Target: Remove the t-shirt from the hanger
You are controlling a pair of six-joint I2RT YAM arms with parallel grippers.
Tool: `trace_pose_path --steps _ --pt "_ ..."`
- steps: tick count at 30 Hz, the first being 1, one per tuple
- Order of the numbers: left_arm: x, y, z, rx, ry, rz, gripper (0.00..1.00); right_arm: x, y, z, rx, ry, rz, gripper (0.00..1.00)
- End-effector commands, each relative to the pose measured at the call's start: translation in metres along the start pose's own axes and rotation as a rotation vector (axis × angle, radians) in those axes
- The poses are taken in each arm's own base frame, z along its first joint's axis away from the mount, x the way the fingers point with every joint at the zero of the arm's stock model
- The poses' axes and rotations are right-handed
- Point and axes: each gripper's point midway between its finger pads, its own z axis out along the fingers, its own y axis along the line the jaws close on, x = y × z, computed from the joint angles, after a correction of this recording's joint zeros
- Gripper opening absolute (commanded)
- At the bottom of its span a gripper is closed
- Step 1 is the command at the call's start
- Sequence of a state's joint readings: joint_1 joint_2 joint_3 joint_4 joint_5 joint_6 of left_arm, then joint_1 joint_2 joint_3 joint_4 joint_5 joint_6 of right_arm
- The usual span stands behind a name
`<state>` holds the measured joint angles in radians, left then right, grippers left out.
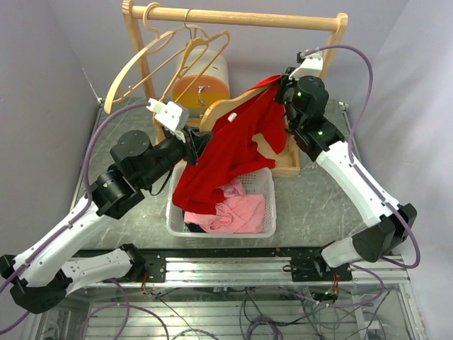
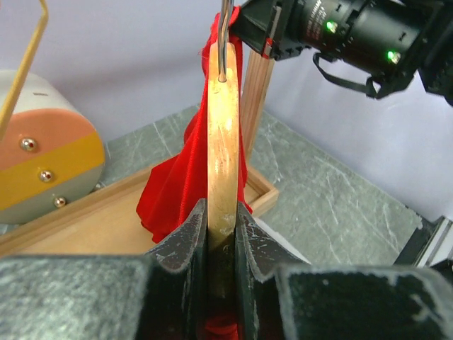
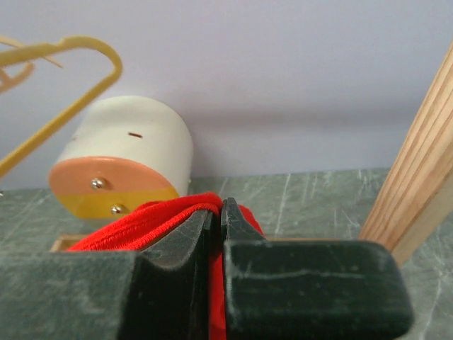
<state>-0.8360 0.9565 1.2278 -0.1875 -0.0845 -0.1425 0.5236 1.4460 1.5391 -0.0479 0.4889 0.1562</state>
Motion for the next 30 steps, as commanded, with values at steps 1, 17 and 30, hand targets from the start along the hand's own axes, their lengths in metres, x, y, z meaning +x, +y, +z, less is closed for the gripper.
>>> trace_pose_path --steps 1,17,30 --pt "-0.018 -0.012 -0.021 0.072 -0.021 0.021 0.07 0.000 -0.063 0.016 0.219 0.005 -0.043 0.01" --pt "0.007 -0.005 -0.002 0.038 0.049 0.032 0.07 -0.038 -0.094 0.010 0.323 -0.035 -0.076 0.01" --pt "-0.014 0.006 -0.023 -0.019 -0.040 0.026 0.07 0.024 -0.128 0.010 0.330 0.090 -0.026 0.01"
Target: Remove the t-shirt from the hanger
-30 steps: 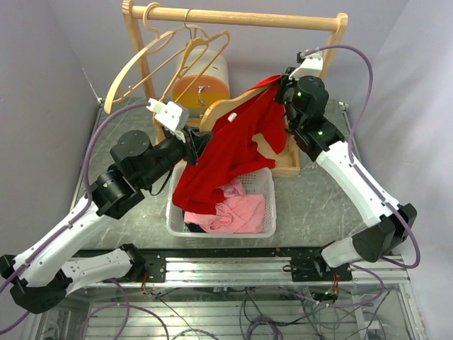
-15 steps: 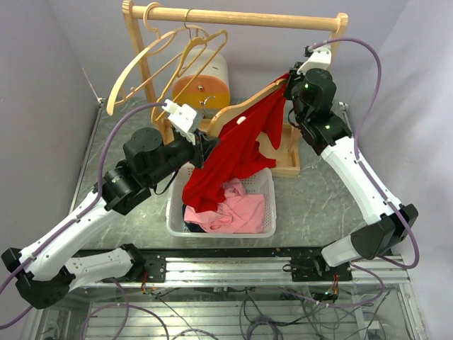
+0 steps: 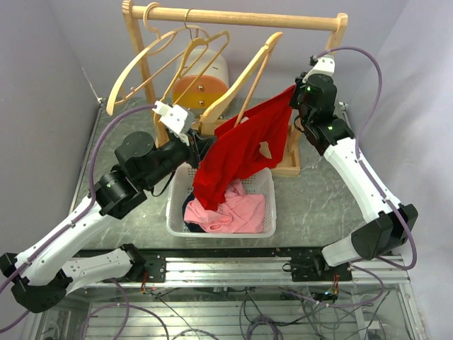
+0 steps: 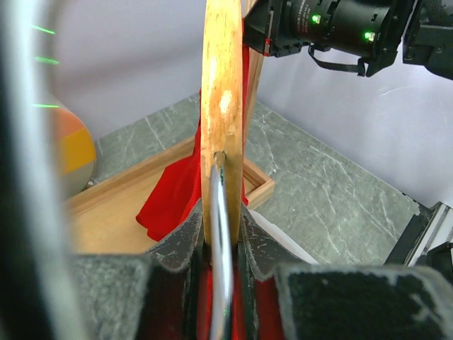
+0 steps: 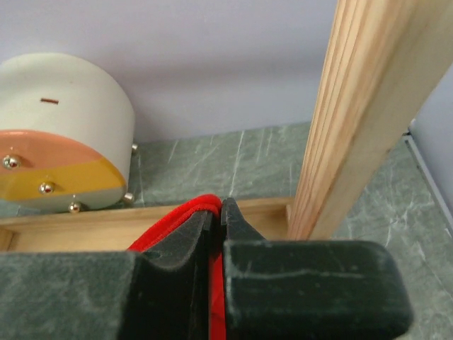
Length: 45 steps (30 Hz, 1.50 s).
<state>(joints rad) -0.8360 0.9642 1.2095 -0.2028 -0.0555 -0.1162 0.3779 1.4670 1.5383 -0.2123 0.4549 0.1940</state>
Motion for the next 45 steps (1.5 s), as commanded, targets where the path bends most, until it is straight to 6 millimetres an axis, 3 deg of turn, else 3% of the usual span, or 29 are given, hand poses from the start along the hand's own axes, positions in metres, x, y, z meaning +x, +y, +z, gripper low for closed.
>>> trace_pose_path --steps 1,5,8,11,12,17,22,26,32,38,41,45 --pt "-0.029 0.008 -0.026 -0.046 -0.086 -0.006 0.07 -0.010 -0.059 0.002 0.167 -0.051 0.034 0.00" --pt "-0.028 0.008 -0.012 -0.051 -0.096 -0.025 0.07 0.004 -0.035 -0.009 0.015 -0.025 0.064 0.00" --pt "-0.036 0.008 -0.003 -0.055 -0.125 -0.040 0.07 0.014 -0.002 -0.029 -0.136 -0.020 0.074 0.00" --pt "-0.049 0.008 0.006 -0.063 -0.158 -0.043 0.07 0.022 0.033 -0.061 -0.254 -0.025 0.050 0.00" --pt "-0.056 0.007 0.008 -0.059 -0.181 -0.046 0.07 0.027 0.057 -0.077 -0.321 -0.024 0.029 0.01" --pt "-0.092 -0.004 0.013 -0.001 -0.331 -0.075 0.07 0.042 0.131 -0.142 -0.566 -0.008 -0.021 0.06" --pt "-0.128 -0.009 0.010 0.022 -0.422 -0.058 0.07 0.037 0.173 -0.199 -0.691 -0.032 -0.088 0.06" --pt "-0.154 -0.009 -0.001 0.013 -0.426 -0.012 0.07 -0.002 0.189 -0.246 -0.757 -0.116 -0.104 0.06" --pt "-0.183 0.003 -0.026 -0.059 -0.467 0.022 0.07 -0.069 0.199 -0.288 -0.866 -0.243 -0.100 0.06" --pt "-0.184 0.010 -0.036 -0.093 -0.455 0.022 0.07 -0.154 0.207 -0.330 -1.036 -0.425 -0.066 0.06" --pt "-0.179 0.011 -0.034 -0.097 -0.437 0.021 0.07 -0.207 0.200 -0.351 -1.092 -0.544 -0.018 0.07" --pt "-0.173 0.010 -0.032 -0.093 -0.419 0.015 0.07 -0.255 0.195 -0.375 -1.152 -0.692 0.022 0.11"
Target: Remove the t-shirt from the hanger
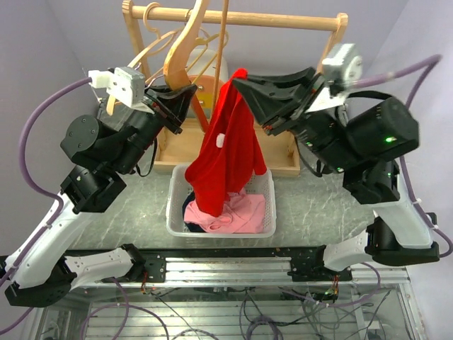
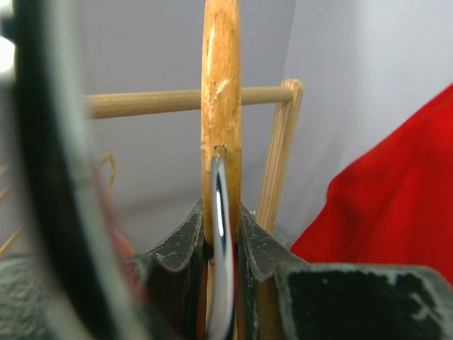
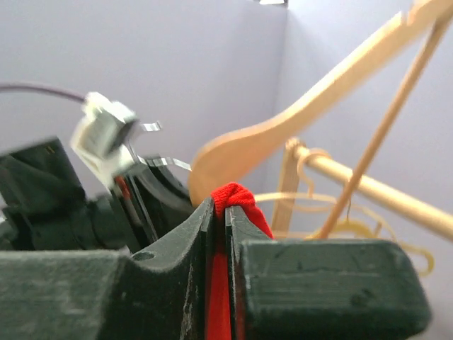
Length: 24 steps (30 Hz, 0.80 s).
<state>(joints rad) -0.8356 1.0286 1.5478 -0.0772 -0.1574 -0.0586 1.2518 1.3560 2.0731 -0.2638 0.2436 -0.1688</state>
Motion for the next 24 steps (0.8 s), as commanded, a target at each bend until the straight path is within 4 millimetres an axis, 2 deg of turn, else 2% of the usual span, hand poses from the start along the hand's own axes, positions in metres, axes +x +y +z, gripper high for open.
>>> trace_pose_path --steps 1,2,5,13,15,19,24 --pt "-0.006 0.003 -0.002 -0.014 -0.010 0.002 0.07 -0.066 0.011 0.000 -0.109 -0.194 -0.053 0.11" --pt "-0.004 0.003 -0.003 -0.013 -0.005 0.001 0.07 -0.078 0.011 -0.001 -0.116 -0.233 -0.051 0.11" --pt "0.002 0.004 -0.004 -0.021 0.010 0.001 0.07 -0.094 0.012 -0.002 -0.126 -0.293 -0.058 0.11" --pt "0.014 0.004 -0.003 -0.021 0.036 -0.004 0.07 -0.105 0.005 -0.003 -0.089 -0.335 -0.048 0.10" --pt "0.016 0.002 -0.003 -0.013 0.038 -0.010 0.07 -0.099 0.004 -0.004 -0.080 -0.316 -0.042 0.10" --pt "0.025 0.002 -0.002 -0.011 0.057 -0.009 0.07 -0.066 -0.005 -0.004 -0.010 -0.251 -0.056 0.10" --pt "0.031 0.002 -0.001 -0.014 0.074 -0.006 0.07 -0.036 -0.011 0.002 0.052 -0.191 -0.084 0.09"
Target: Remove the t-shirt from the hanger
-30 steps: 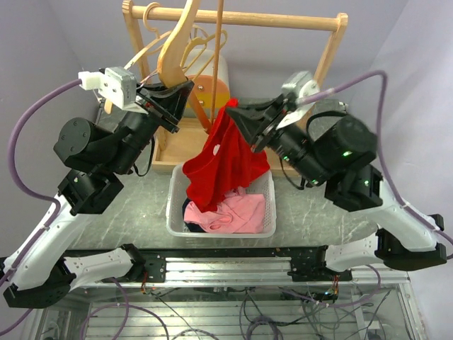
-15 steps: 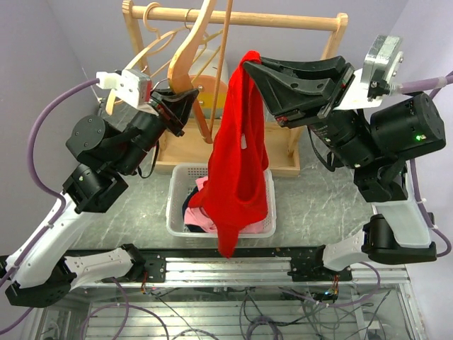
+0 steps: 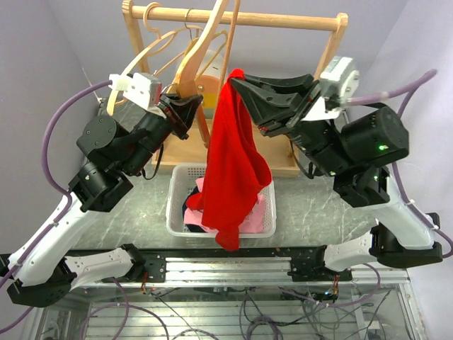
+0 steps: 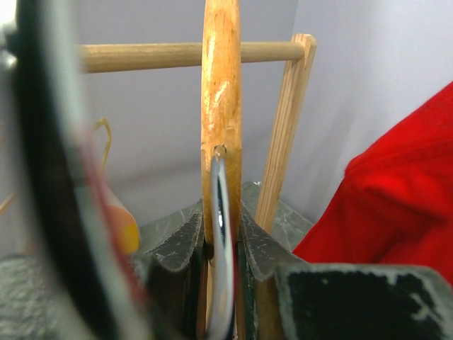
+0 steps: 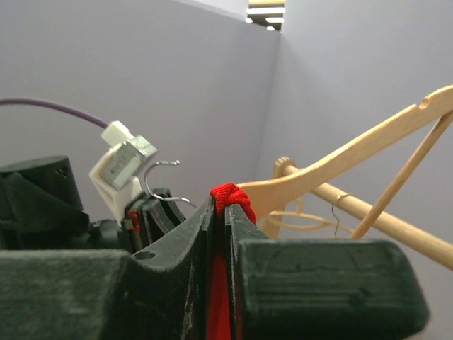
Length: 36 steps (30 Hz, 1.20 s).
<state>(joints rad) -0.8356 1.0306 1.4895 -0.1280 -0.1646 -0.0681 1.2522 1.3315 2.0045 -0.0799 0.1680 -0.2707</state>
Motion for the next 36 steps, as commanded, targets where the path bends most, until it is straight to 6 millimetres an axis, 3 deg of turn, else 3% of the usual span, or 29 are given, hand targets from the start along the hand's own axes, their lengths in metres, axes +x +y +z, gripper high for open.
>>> trace_pose_path --steps 1,5,15,19,23,28,36 --pt "-0.011 0.000 -0.002 -0.001 -0.036 -0.014 0.07 0.001 -0.017 0.001 0.105 -0.019 -0.028 0.09" --pt "-0.009 0.000 -0.003 -0.001 -0.032 -0.011 0.07 0.030 -0.030 -0.002 0.200 0.053 -0.085 0.08" --pt "0.011 -0.003 0.008 0.013 0.040 0.008 0.07 0.106 -0.060 -0.045 0.396 0.231 -0.129 0.07" --pt "0.017 -0.007 0.012 0.029 0.058 0.005 0.07 0.113 -0.087 -0.052 0.454 0.250 -0.115 0.06" --pt "0.021 -0.009 0.014 0.036 0.067 0.002 0.07 0.119 -0.119 -0.047 0.496 0.274 -0.117 0.06" --pt "0.022 -0.006 0.013 0.023 0.068 0.010 0.07 0.140 -0.142 -0.038 0.529 0.316 -0.139 0.05" --pt "0.021 -0.006 0.012 0.028 0.070 0.014 0.07 0.172 -0.194 -0.039 0.605 0.377 -0.122 0.04"
